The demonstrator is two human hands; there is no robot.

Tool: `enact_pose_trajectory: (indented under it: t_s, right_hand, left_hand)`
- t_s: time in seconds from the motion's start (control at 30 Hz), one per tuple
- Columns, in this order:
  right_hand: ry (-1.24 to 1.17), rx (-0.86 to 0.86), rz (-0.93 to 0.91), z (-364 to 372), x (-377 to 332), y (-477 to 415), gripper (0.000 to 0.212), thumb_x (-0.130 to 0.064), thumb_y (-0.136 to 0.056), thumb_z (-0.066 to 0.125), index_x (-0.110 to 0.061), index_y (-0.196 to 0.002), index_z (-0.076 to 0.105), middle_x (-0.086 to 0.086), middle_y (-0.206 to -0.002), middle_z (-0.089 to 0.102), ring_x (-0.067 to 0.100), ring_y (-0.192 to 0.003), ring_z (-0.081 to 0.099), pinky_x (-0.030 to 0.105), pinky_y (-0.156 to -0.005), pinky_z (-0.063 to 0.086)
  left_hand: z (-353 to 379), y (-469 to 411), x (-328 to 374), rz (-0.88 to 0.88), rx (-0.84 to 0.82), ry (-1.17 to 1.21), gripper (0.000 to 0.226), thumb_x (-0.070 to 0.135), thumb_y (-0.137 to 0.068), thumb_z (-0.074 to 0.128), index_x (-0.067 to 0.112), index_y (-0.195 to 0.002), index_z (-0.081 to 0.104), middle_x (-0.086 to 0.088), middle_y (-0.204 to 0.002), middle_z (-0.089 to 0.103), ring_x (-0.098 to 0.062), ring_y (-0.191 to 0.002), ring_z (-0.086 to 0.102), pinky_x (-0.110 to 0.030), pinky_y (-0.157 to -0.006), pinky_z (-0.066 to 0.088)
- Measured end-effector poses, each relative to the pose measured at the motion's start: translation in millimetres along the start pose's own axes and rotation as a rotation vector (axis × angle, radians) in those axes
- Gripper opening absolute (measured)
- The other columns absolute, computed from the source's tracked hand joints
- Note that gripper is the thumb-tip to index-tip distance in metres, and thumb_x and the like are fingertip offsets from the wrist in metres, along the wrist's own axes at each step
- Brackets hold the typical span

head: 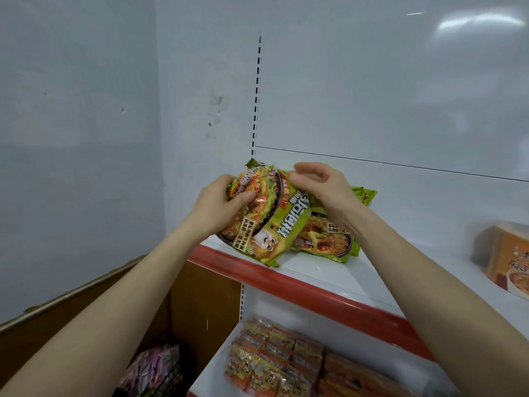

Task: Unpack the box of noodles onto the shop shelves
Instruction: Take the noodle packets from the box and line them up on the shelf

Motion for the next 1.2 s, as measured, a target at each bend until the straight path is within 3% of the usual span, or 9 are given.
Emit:
enact_pose_trajectory:
  t_s: [0.17,0.27,0.33,0.5,0.63,0.83,0.97,1.1,1.2]
  right_hand:
    - [0.033,0.037,0.090,-10.0,28.7,8.2,0.046,-0.044,-0.082,0.061,-0.018,-0.120,0.052,0.004,-0.116,0.062,0.015,-0.100,0.063,0.032,-0.083,0.052]
    - [0.082,-0.106,0.137,21.6,45.4,20.1,0.029,-0.036,-0.083,0.063,-0.022,-0.107,0.053,-0.001,-0.104,0.065,0.014,-0.093,0.066,0.033,-0.081,0.055]
    - [-0.036,-0.029,0.105,23.7,42.9,16.6,0.027,-0.027,-0.083,0.066,-0.018,-0.107,0.055,0.005,-0.104,0.068,0.018,-0.091,0.068,0.033,-0.077,0.058]
    - [-0.029,0.158,0.048,6.2,34.5,-5.8,0.042,-0.025,-0.079,0.072,-0.015,-0.115,0.052,0.010,-0.109,0.065,0.022,-0.090,0.068,0.035,-0.073,0.059]
    - [0.265,0.151,-0.034,17.3,23.0,-23.1,0.034,-0.029,-0.079,0.071,-0.022,-0.102,0.048,0.008,-0.097,0.064,0.029,-0.088,0.064,0.043,-0.077,0.053]
    - [0.510,0.070,-0.002,44.8,46.9,-37.3,0.064,-0.026,-0.084,0.066,-0.005,-0.137,0.036,0.009,-0.121,0.052,0.016,-0.096,0.046,0.029,-0.077,0.038]
    - [0.663,0.078,-0.058,56.7,46.0,-40.9,0.054,-0.021,-0.089,0.059,-0.002,-0.134,0.034,0.003,-0.094,0.051,0.019,-0.080,0.050,0.030,-0.069,0.041]
    - [0.756,0.054,-0.057,60.9,48.7,-42.1,0.080,-0.022,-0.084,0.066,-0.005,-0.143,0.015,0.001,-0.074,0.052,0.015,-0.062,0.052,0.027,-0.053,0.039]
    - [0.822,-0.011,-0.043,67.4,57.5,-41.4,0.097,-0.024,-0.076,0.075,-0.011,-0.145,0.009,0.014,-0.104,0.057,0.026,-0.085,0.058,0.031,-0.068,0.044]
  left_hand:
    - [6.7,5.9,-62.5,-0.387,0.267,0.590,0.043,0.037,-0.088,0.058,0.001,-0.110,0.049,-0.013,-0.109,0.060,-0.027,-0.100,0.061,-0.047,-0.086,0.052]
    - [28.2,11.5,-73.1,-0.522,0.334,0.837,0.047,0.036,-0.090,0.056,-0.003,-0.115,0.048,-0.014,-0.109,0.060,-0.027,-0.100,0.061,-0.044,-0.084,0.053]
    - [38.9,11.6,-71.9,-0.510,0.315,0.847,0.048,0.038,-0.089,0.056,-0.002,-0.115,0.048,-0.013,-0.109,0.061,-0.026,-0.100,0.062,-0.043,-0.084,0.054]
    - [36.3,26.1,-52.9,-0.138,0.109,0.138,0.043,0.043,-0.093,0.046,0.009,-0.119,0.052,-0.001,-0.105,0.060,-0.018,-0.100,0.058,-0.026,-0.080,0.046]
    - [76.2,56.9,-71.9,0.112,-0.203,-0.410,0.065,0.063,-0.087,0.027,0.017,-0.120,0.058,0.000,-0.121,0.060,-0.016,-0.114,0.052,-0.041,-0.104,0.036]
    - [88.2,60.7,-82.8,0.152,-0.232,-0.473,0.071,0.066,-0.077,0.012,0.020,-0.110,0.056,0.004,-0.112,0.054,-0.014,-0.110,0.046,-0.040,-0.103,0.034]
    - [87.6,58.7,-84.8,0.140,-0.246,-0.454,0.072,0.067,-0.076,0.012,0.020,-0.110,0.056,0.004,-0.109,0.053,-0.014,-0.107,0.045,-0.036,-0.101,0.035]
    - [87.3,58.5,-85.3,0.139,-0.258,-0.424,0.073,0.068,-0.076,0.013,0.020,-0.111,0.056,0.004,-0.108,0.052,-0.013,-0.107,0.044,-0.035,-0.100,0.034]
    - [87.5,59.0,-86.6,0.136,-0.266,-0.425,0.073,0.068,-0.075,0.012,0.021,-0.111,0.055,0.005,-0.109,0.052,-0.012,-0.107,0.043,-0.035,-0.102,0.034]
Point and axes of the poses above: each hand's wrist, its own y-axis away from the middle knuckle, its own z-axis out of the palm, x = y × z, the point moved 10 cm from there along -y, towards the middle knuckle
